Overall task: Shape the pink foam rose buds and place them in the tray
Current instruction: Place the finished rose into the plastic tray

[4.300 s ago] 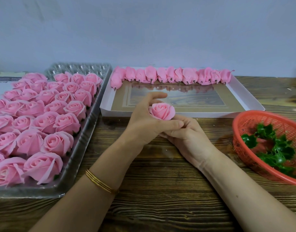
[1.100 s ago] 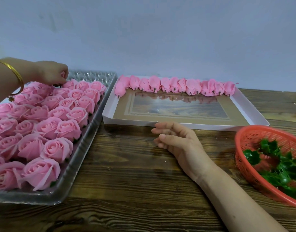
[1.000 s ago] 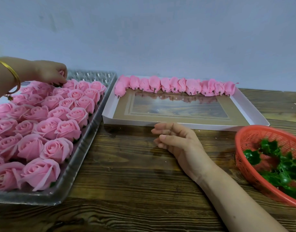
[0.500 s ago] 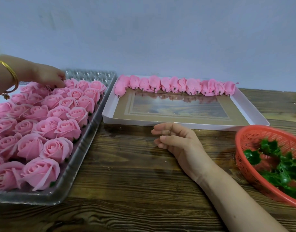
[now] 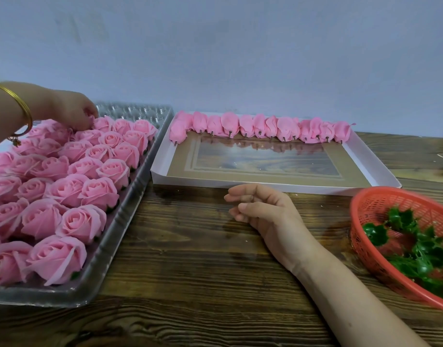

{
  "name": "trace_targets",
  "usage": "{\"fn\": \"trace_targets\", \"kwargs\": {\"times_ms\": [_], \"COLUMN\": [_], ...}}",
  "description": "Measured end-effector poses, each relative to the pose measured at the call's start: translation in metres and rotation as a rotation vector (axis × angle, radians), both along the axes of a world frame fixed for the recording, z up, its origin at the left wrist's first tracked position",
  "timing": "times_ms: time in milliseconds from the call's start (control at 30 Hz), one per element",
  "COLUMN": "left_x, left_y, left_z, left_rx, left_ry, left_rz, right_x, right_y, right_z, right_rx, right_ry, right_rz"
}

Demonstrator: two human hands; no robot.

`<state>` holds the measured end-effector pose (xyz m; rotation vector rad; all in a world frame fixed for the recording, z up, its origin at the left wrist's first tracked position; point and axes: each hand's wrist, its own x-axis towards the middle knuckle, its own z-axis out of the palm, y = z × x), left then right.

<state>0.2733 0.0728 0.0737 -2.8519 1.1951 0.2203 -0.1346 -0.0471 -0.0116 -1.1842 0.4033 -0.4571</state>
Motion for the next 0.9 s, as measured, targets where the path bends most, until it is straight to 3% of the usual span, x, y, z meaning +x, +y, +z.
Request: {"fn": "trace_targets", "kwargs": {"times_ms": [567,900], "left_x": [-0.011,-0.010], "left_y": [-0.010,-0.010], "left_z": [0.002,0.007], "left_rx": [0.196,0.217], "left_ry": [-0.191,-0.147], "left_rz": [0.016,0.016], "right_x": [0.000,0.000], "right_y": [-0.001,-0.001], "right_z": [-0.002,-0.002], "right_rx": [0.002,0.003], "right_ry": [-0.007,-0.004], "right_rz": [-0.004,0.003]}}
